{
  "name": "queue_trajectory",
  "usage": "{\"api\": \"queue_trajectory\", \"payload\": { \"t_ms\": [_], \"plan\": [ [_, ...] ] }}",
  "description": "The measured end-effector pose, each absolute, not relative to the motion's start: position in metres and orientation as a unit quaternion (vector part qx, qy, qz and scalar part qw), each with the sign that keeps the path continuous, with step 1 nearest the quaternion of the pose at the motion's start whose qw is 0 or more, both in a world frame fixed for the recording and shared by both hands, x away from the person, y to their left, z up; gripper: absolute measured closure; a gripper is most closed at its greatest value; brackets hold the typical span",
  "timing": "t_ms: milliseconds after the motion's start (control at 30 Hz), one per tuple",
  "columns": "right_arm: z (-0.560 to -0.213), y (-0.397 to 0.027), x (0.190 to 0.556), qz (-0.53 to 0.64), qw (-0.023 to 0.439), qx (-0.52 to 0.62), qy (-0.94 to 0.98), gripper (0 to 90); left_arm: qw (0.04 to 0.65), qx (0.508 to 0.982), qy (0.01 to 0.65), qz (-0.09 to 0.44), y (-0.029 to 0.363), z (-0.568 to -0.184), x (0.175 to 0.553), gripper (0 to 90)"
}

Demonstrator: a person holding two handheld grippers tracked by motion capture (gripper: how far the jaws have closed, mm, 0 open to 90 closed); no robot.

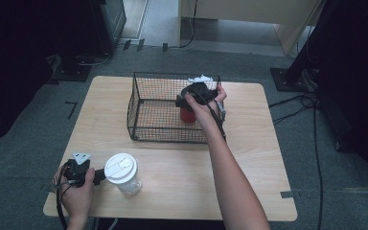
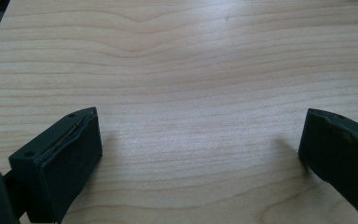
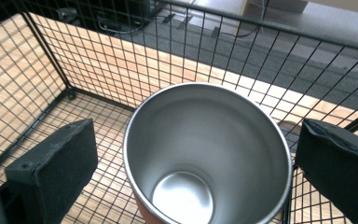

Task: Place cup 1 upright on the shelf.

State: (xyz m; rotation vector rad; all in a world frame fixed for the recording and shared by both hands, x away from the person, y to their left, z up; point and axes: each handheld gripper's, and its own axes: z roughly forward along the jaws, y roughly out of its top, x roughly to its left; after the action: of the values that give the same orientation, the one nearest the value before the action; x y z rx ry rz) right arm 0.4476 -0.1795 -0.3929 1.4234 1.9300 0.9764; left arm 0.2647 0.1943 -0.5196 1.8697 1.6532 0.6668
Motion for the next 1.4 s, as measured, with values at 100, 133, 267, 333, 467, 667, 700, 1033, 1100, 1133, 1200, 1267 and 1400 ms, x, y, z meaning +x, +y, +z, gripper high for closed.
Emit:
{"api": "queue_trajectory", "payload": {
  "t_ms": [100, 133, 267, 333, 467, 667, 700, 1033, 1100, 1133, 1200, 1267, 1400],
  "plan": [
    [-0.389, -0.181, 0.443, 0.366, 0.276, 0.524, 0.718, 0.0, 0.276, 0.696, 0.615, 0.248, 0.194, -0.520, 0.265, 0.1],
    [-0.387, -0.181, 0.441, 0.368, 0.278, 0.522, 0.718, 0.0, 0.277, 0.695, 0.615, 0.248, 0.195, -0.520, 0.265, 0.1],
    [-0.384, -0.185, 0.433, 0.374, 0.283, 0.516, 0.717, 0.0, 0.275, 0.696, 0.615, 0.248, 0.194, -0.520, 0.265, 0.1],
    [-0.383, -0.186, 0.429, 0.377, 0.283, 0.514, 0.717, 0.0, 0.275, 0.696, 0.615, 0.248, 0.194, -0.520, 0.265, 0.1],
    [-0.383, -0.189, 0.421, 0.384, 0.284, 0.509, 0.716, 0.0, 0.276, 0.695, 0.615, 0.248, 0.194, -0.520, 0.265, 0.1],
    [-0.382, -0.194, 0.404, 0.400, 0.282, 0.500, 0.715, 0.0, 0.274, 0.696, 0.615, 0.249, 0.194, -0.520, 0.265, 0.1],
    [-0.383, -0.195, 0.401, 0.400, 0.283, 0.499, 0.714, 0.0, 0.274, 0.696, 0.615, 0.249, 0.194, -0.520, 0.265, 0.1],
    [-0.388, -0.205, 0.370, 0.420, 0.280, 0.490, 0.711, 0.0, 0.274, 0.696, 0.615, 0.249, 0.194, -0.520, 0.265, 0.1],
    [-0.390, -0.207, 0.363, 0.423, 0.279, 0.487, 0.711, 0.0, 0.275, 0.696, 0.615, 0.249, 0.194, -0.520, 0.265, 0.1],
    [-0.390, -0.208, 0.361, 0.425, 0.278, 0.486, 0.711, 0.0, 0.275, 0.696, 0.615, 0.249, 0.194, -0.520, 0.265, 0.1],
    [-0.392, -0.209, 0.353, 0.430, 0.275, 0.486, 0.710, 0.0, 0.275, 0.696, 0.615, 0.249, 0.194, -0.520, 0.265, 0.1],
    [-0.394, -0.210, 0.346, 0.435, 0.272, 0.484, 0.709, 0.0, 0.276, 0.696, 0.615, 0.249, 0.194, -0.520, 0.265, 0.1],
    [-0.400, -0.211, 0.335, 0.439, 0.271, 0.477, 0.711, 0.0, 0.274, 0.697, 0.614, 0.249, 0.194, -0.520, 0.265, 0.1]
  ]
}}
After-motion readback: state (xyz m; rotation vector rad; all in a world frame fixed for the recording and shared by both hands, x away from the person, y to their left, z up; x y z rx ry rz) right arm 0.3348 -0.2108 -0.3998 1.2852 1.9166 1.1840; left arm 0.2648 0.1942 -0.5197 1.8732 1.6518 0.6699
